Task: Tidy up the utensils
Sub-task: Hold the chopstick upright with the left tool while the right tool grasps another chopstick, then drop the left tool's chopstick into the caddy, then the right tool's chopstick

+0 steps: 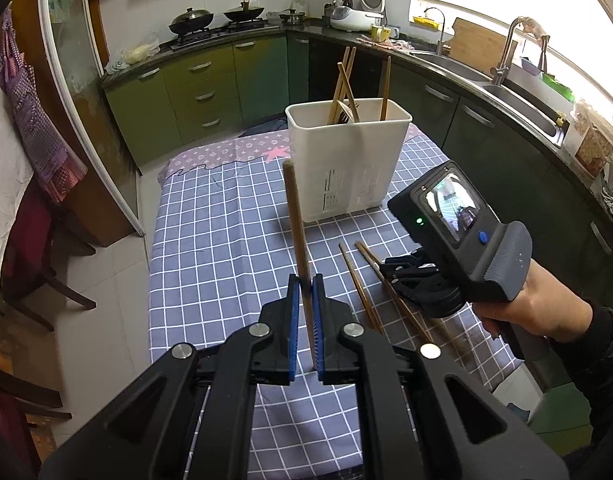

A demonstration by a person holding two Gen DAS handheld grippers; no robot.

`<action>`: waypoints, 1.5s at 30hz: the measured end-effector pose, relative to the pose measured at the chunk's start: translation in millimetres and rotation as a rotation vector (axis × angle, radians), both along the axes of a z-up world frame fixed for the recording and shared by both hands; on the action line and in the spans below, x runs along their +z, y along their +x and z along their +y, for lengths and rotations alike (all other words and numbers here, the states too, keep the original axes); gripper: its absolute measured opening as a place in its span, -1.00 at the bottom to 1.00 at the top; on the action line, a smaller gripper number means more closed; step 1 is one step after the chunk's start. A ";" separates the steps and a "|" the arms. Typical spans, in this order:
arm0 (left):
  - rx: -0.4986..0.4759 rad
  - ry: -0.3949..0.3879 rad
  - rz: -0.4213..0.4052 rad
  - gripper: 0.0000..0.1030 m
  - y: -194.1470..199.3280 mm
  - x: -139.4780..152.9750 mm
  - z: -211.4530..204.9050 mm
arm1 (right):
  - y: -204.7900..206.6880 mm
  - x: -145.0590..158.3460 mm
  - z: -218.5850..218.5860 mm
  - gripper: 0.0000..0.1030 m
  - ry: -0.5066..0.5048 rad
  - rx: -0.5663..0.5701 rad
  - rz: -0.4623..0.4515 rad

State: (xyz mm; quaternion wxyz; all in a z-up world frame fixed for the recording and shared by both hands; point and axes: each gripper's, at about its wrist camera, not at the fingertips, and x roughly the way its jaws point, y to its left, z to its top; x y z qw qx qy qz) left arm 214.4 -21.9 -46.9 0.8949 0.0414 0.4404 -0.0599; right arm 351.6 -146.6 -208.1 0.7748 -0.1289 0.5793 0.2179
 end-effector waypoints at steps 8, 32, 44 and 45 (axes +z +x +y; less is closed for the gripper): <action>0.003 0.005 0.002 -0.87 1.8 -0.1 2.2 | -11.2 59.7 -46.1 -0.88 0.163 -0.074 -0.131; 0.001 0.005 0.009 -0.88 -0.4 0.8 -0.9 | -147.3 154.0 -156.6 -0.88 0.364 -0.160 -0.473; 0.000 -0.014 -0.059 -0.89 41.5 65.1 -3.6 | -150.4 152.7 -160.5 -0.88 0.383 -0.164 -0.470; -0.001 -0.016 -0.080 -0.89 47.3 77.3 -5.7 | -150.9 152.7 -161.2 -0.88 0.387 -0.166 -0.470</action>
